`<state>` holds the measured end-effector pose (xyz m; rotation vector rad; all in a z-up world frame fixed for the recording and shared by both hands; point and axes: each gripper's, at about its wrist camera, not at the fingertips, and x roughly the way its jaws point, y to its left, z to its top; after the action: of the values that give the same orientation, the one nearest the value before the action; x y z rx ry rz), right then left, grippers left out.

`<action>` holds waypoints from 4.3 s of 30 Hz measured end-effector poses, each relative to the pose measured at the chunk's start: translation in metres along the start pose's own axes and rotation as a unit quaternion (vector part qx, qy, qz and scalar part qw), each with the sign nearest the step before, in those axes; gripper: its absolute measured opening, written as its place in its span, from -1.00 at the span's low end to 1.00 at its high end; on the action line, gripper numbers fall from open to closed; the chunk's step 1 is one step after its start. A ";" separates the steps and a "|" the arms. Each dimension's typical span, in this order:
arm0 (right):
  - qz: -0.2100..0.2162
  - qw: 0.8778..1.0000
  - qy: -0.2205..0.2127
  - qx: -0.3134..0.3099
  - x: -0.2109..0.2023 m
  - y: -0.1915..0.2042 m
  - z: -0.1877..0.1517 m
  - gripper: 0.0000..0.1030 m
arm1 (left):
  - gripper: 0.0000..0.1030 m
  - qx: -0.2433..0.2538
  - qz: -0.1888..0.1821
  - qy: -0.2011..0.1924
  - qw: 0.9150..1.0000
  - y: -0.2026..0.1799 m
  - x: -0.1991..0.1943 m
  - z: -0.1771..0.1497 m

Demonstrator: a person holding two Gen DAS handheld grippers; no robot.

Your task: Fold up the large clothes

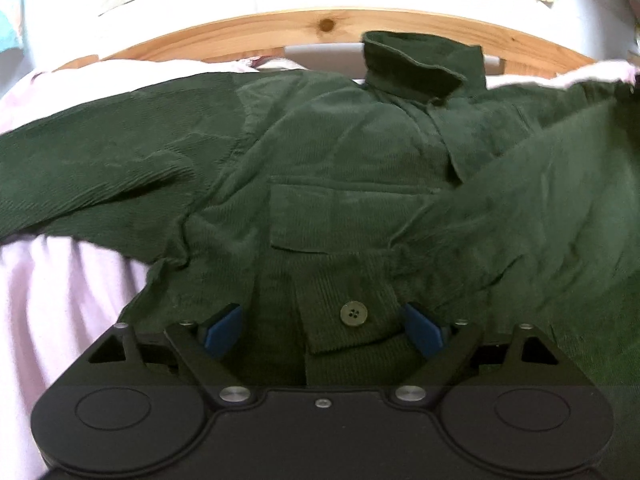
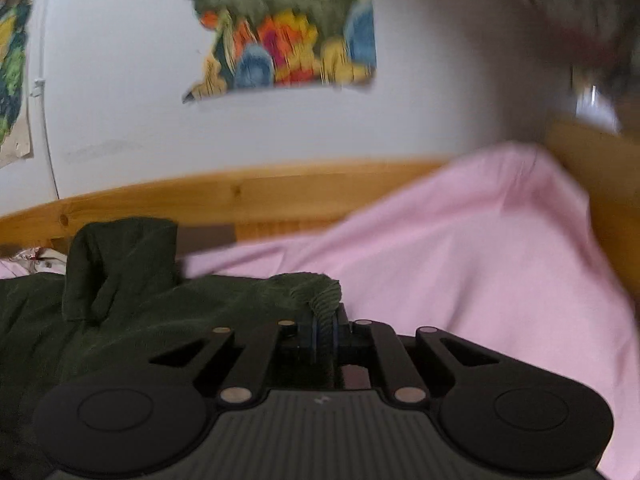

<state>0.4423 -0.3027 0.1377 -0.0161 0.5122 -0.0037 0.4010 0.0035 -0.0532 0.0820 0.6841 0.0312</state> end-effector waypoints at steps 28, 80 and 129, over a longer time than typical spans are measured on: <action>-0.025 0.927 -0.006 -0.374 -0.067 0.053 -0.151 -0.35 | 0.73 -0.019 -0.026 0.003 0.999 0.014 0.004 0.009; 0.079 0.991 -0.102 -0.033 -0.191 0.116 -0.190 0.99 | -0.79 0.155 0.349 0.159 0.910 0.204 -0.161 0.062; 0.131 0.974 0.046 0.178 -0.111 0.061 -0.192 0.22 | 0.67 -0.073 -0.001 0.079 0.994 0.113 -0.076 0.099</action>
<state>0.2511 -0.2431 0.0234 0.4045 0.5972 0.1622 0.4049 0.1056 0.0808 -0.0623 0.8385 0.0854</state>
